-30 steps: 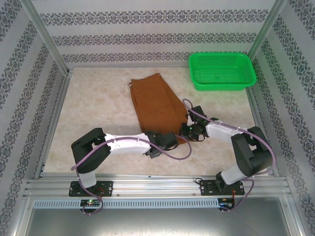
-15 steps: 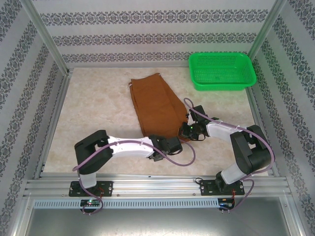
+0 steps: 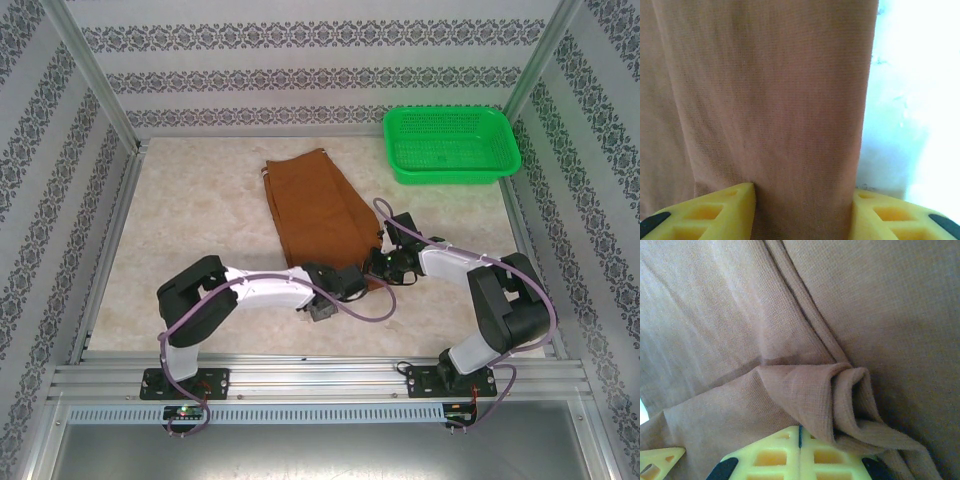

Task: Roll up the long pants

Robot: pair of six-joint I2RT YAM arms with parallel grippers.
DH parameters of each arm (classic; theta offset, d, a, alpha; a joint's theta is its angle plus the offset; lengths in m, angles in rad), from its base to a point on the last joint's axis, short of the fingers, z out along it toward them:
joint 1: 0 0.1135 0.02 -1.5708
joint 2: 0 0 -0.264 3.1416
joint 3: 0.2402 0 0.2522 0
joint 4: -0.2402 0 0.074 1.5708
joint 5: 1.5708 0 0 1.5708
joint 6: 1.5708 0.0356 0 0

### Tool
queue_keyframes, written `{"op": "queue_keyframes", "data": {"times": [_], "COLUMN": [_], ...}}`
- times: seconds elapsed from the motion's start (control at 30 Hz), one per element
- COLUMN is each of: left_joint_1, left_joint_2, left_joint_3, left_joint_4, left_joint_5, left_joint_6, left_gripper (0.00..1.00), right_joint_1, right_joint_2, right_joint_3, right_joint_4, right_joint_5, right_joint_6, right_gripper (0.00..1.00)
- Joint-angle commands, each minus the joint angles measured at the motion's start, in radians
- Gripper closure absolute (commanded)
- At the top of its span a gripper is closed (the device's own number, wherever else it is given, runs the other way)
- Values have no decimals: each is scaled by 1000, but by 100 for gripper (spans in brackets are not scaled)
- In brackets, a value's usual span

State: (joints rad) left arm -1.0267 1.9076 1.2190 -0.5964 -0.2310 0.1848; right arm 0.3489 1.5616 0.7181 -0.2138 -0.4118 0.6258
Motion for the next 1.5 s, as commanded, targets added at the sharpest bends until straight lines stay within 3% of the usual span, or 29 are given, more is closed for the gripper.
{"op": "queue_keyframes", "data": {"times": [0.0, 0.13, 0.27, 0.3, 0.37, 0.53, 0.57, 0.7, 0.73, 0.97, 1.13, 1.2, 1.47], "left_joint_1": [179, 199, 200, 200, 200, 167, 151, 98, 97, 130, 257, 297, 402], "left_joint_2": [143, 246, 304, 307, 299, 206, 185, 119, 111, 38, 11, 21, 122], "left_joint_3": [27, 129, 176, 178, 169, 168, 181, 248, 271, 380, 363, 364, 353], "left_joint_4": [99, 5, -41, -51, -54, -191, -238, -397, -432, -496, -385, -373, -363], "left_joint_5": [-135, -99, -72, -52, -31, 144, 174, 297, 335, 756, 1091, 1146, 1198], "left_joint_6": [2, -2, -27, -28, -36, -42, -51, -94, -107, -170, -311, -338, -369], "left_gripper": [53, 65, 96, 100, 100, 100, 100, 100, 100, 100, 100, 100, 100], "right_joint_1": [-14, -13, -12, -13, -12, -34, -46, -88, -95, -113, -123, -126, -129], "right_joint_2": [29, 26, 17, 16, 10, -47, -68, -171, -198, -350, -467, -504, -607], "right_joint_3": [2, 13, 20, 21, 23, 28, 30, 42, 43, 42, 14, 7, 1], "right_joint_4": [-29, -40, -55, -58, -61, -99, -107, -160, -174, -266, -299, -305, -276], "right_joint_5": [48, 52, 66, 66, 66, 114, 128, 197, 217, 250, 263, 254, 248], "right_joint_6": [2, -2, -5, -7, -8, -14, -15, -26, -29, -58, -52, -48, -23], "right_gripper": [100, 100, 100, 100, 100, 100, 95, 59, 57, 55, 55, 55, 55]}}
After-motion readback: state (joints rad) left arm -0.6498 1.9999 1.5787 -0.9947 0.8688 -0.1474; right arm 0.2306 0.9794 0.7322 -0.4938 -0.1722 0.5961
